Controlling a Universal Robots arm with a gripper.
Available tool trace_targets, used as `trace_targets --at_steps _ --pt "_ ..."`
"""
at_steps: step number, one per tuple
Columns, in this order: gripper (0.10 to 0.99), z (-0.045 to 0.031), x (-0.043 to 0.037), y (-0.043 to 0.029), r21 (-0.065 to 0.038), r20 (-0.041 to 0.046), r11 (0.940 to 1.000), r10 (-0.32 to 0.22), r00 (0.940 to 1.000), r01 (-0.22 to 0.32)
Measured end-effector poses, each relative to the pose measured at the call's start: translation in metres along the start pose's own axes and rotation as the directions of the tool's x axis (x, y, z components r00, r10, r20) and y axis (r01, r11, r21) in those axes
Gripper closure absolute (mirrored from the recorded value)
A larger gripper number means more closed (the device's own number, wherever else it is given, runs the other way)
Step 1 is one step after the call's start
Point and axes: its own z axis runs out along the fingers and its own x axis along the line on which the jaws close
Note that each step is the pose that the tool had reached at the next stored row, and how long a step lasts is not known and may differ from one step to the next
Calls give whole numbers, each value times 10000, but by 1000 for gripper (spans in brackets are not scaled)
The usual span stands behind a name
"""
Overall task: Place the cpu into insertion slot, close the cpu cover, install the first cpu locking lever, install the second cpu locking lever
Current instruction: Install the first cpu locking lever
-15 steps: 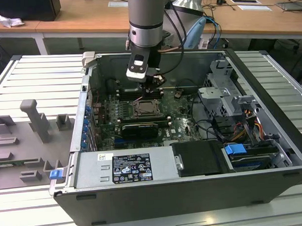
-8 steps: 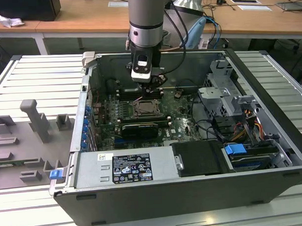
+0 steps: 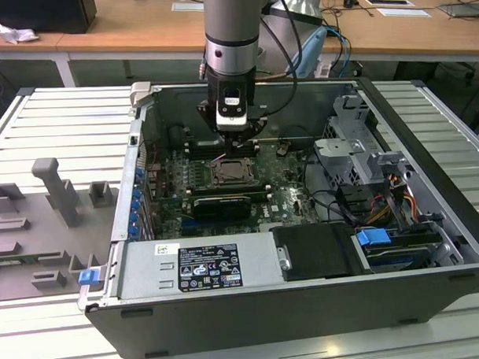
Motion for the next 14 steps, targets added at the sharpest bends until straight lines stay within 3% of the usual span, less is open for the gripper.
trace_targets --at_steps 4,8,9,14 --pt "980 0 0 0 -1 -46 9943 -1064 9943 1064" --pt "980 0 0 0 -3 -67 9877 -1560 9877 1560" --pt "980 0 0 0 -5 -79 9830 -1836 9830 1836" --pt "980 0 0 0 -10 -104 9702 -2422 9702 2422"
